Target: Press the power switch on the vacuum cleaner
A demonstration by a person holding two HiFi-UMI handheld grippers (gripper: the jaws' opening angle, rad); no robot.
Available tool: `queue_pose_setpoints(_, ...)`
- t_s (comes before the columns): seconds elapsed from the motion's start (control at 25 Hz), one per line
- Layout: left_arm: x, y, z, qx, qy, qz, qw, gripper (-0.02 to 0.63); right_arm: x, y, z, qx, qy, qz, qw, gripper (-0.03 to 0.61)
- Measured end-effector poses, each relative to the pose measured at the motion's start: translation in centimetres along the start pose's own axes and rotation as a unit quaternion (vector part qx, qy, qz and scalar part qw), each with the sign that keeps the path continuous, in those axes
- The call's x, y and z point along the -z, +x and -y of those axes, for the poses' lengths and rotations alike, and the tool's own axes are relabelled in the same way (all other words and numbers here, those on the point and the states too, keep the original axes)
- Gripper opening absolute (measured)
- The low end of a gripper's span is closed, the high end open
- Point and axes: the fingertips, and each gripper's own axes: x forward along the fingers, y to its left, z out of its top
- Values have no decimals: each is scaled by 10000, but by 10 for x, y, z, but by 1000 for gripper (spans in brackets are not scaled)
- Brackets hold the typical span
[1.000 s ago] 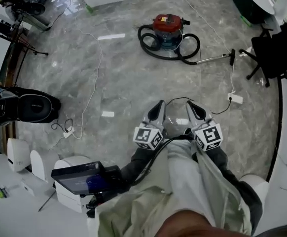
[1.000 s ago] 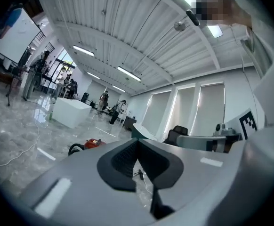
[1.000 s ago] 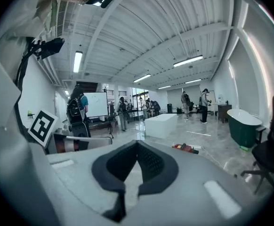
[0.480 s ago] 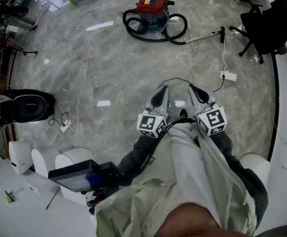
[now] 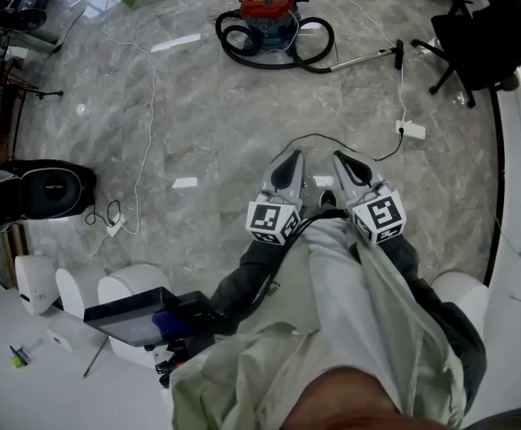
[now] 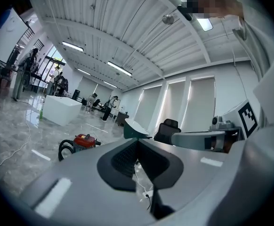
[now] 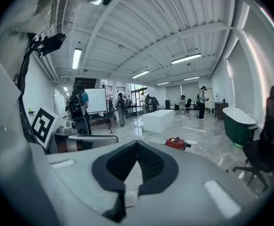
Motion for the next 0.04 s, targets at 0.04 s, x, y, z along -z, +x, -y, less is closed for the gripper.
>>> queue_pose_setpoints(0.04, 1, 1, 0, -4, 12, -9, 10000, 6, 0, -1, 1, -7, 23, 7, 10000, 0)
